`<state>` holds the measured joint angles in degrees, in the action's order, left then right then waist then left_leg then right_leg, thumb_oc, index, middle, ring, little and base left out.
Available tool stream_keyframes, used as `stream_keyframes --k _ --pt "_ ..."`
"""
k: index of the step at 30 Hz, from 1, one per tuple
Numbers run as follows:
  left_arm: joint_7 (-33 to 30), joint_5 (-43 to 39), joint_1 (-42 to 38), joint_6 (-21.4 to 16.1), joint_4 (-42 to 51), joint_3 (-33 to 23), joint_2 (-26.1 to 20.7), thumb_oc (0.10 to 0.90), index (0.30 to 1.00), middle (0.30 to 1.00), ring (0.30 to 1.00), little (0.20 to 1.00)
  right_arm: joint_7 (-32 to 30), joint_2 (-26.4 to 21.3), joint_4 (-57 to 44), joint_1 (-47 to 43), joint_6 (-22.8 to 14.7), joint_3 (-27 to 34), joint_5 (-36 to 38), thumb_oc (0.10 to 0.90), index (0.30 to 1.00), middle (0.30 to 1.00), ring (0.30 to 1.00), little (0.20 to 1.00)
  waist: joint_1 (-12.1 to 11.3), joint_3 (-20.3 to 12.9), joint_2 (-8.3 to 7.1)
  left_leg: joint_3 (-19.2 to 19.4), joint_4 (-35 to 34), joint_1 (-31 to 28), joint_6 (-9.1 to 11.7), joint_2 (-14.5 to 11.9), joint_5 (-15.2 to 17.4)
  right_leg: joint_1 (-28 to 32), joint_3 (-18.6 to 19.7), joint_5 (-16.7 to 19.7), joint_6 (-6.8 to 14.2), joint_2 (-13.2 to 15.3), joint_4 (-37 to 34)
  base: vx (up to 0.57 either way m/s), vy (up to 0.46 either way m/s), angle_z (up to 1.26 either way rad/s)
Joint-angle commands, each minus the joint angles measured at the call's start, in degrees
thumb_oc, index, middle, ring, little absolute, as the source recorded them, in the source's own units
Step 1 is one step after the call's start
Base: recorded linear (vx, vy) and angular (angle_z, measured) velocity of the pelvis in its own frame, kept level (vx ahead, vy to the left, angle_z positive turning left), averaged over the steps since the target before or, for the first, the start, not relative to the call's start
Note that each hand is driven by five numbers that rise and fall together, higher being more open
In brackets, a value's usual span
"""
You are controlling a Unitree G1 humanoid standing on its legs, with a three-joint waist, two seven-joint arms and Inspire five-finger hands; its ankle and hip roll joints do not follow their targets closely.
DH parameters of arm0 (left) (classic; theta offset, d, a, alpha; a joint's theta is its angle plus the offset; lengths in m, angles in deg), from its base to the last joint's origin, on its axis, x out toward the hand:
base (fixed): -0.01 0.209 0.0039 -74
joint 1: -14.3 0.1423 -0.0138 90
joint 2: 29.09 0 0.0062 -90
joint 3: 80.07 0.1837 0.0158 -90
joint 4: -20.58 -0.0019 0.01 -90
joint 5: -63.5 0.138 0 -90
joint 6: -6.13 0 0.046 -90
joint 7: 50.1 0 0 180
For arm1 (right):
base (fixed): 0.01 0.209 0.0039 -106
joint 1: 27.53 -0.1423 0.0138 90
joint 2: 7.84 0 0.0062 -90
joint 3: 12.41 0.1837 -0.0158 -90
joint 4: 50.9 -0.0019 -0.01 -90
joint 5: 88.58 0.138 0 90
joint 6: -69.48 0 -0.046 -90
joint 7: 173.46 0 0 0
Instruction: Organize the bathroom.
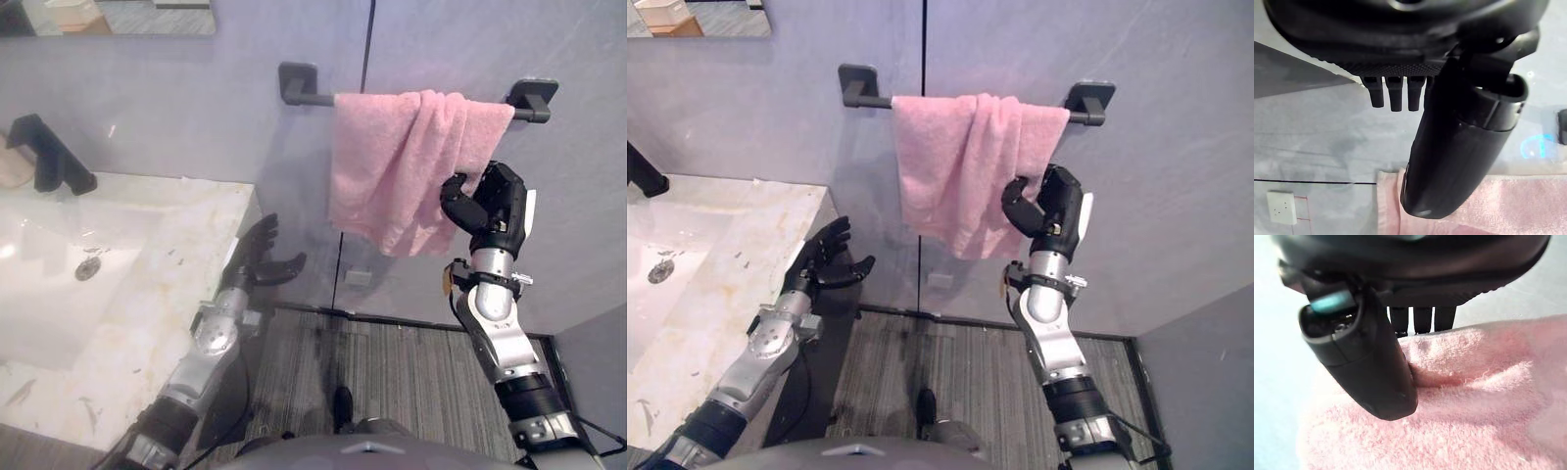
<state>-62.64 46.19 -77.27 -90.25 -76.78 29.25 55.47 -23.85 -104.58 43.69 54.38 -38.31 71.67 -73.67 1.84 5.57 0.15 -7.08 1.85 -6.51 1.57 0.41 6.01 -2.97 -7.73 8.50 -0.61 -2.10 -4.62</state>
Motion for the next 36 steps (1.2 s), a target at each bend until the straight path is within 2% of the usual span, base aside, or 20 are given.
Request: stream_keyframes --k 1,13,22,28,36 --pt "-1.5 3.4 -0.8 -6.0 2.3 -3.6 -2.7 0.8 0.9 0.9 0.9 0.9 -1.8 -2.4 -0.7 -4.5 -6.6 3.9 -1.4 0.4 0.3 0.3 0.3 0.3 -0.2 -3.3 -1.03 0.9 3.8 -3.8 1.2 1.2 -8.7 -0.5 1.3 -3.4 2.7 0.9 2.5 0.0 0.0 0.0" --pt "-5.3 2.3 -3.2 -6.4 2.1 -6.6 -2.4 0.8 0.9 0.9 0.9 0.9 -3.0 0.4 -0.4 0.6 -7.4 2.8 -1.0 0.4 0.3 0.3 0.3 0.3 1.5 -3.3 0.0 2.1 3.4 -4.7 1.2 0.8 -8.5 -0.4 2.9 -3.6 2.8 0.2 2.5 0.01 0.004 -0.01" --pt "-9.1 -2.1 -10.1 -7.7 -2.8 -8.1 -0.4 0.8 0.9 0.9 0.9 0.9 -5.0 1.9 2.4 0.8 -6.6 0.7 -1.4 0.4 0.3 0.3 0.3 0.3 3.7 -3.8 0.41 3.5 2.9 -5.8 1.0 0.8 -8.0 -0.2 4.6 -3.9 2.7 -0.6 2.8 0.03 -0.002 -0.07" --pt "-8.3 -2.9 -12.4 -9.8 -5.4 -8.9 0.7 0.8 0.9 0.9 0.9 0.9 -6.4 2.5 2.6 1.8 -6.0 0.6 -1.4 0.4 0.3 0.3 0.3 0.3 5.0 -4.0 0.98 4.4 2.7 -6.1 0.8 0.9 -8.0 -0.1 5.6 -4.1 2.7 -1.0 3.0 0.03 -0.001 -0.1" --pt "-8.2 -3.3 -15.5 -10.6 -8.8 -9.0 1.5 0.8 0.9 0.9 0.9 0.9 -4.2 3.2 3.7 1.6 -5.6 -1.1 -1.4 0.4 0.3 0.3 0.3 0.3 6.2 -4.3 1.57 5.7 2.5 -6.5 0.7 0.9 -8.0 0.3 6.9 -4.4 2.7 -1.4 3.0 0.05 0.0 -0.07"
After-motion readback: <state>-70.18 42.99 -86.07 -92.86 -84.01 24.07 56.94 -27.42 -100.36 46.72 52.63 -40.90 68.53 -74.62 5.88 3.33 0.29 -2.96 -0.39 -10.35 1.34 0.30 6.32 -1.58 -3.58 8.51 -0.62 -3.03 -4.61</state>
